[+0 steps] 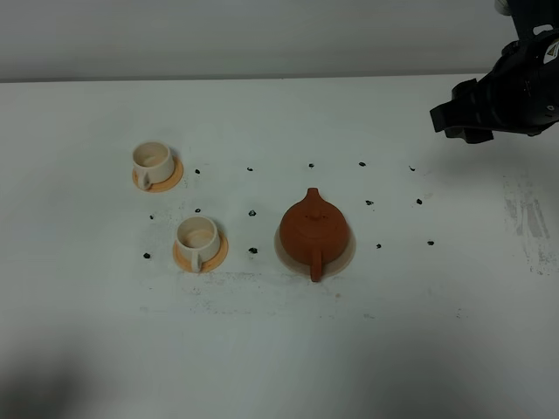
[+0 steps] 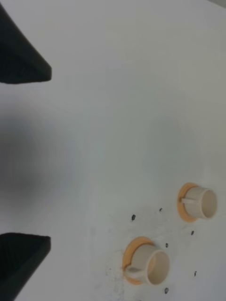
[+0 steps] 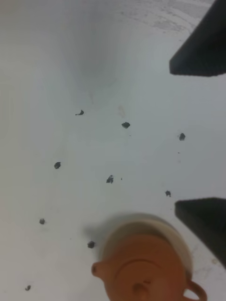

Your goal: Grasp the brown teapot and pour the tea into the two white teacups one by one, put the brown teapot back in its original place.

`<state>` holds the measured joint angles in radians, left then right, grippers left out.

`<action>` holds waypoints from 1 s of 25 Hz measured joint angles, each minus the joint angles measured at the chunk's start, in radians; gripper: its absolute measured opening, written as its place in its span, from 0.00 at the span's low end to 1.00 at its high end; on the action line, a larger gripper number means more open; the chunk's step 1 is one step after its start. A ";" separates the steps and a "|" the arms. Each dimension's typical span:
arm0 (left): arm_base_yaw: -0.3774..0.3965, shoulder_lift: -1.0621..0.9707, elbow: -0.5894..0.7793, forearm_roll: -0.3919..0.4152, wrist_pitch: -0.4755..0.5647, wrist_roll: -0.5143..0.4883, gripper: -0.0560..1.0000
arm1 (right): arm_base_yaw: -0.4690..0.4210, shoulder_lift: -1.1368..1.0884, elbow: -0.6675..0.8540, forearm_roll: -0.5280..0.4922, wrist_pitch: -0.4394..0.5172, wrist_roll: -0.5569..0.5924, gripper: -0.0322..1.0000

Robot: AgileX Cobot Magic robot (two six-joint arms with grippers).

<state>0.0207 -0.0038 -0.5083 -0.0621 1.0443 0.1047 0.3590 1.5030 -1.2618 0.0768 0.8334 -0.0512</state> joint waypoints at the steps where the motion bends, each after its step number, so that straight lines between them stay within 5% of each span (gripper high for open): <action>1: 0.000 0.000 0.000 0.000 0.000 0.000 0.68 | 0.000 0.000 0.000 0.000 0.000 0.000 0.58; 8: 0.000 0.001 0.000 0.000 0.000 0.001 0.68 | 0.000 0.000 0.000 0.006 0.002 0.000 0.58; 17: 0.000 0.001 0.000 0.000 0.000 0.001 0.68 | 0.012 -0.001 0.019 0.134 0.076 -0.088 0.58; 25: 0.000 0.001 0.000 0.000 0.000 0.001 0.68 | 0.245 0.006 0.077 -0.131 0.075 0.155 0.58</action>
<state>0.0207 -0.0028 -0.5083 -0.0621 1.0443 0.1059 0.6037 1.5092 -1.1851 -0.0541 0.9085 0.1035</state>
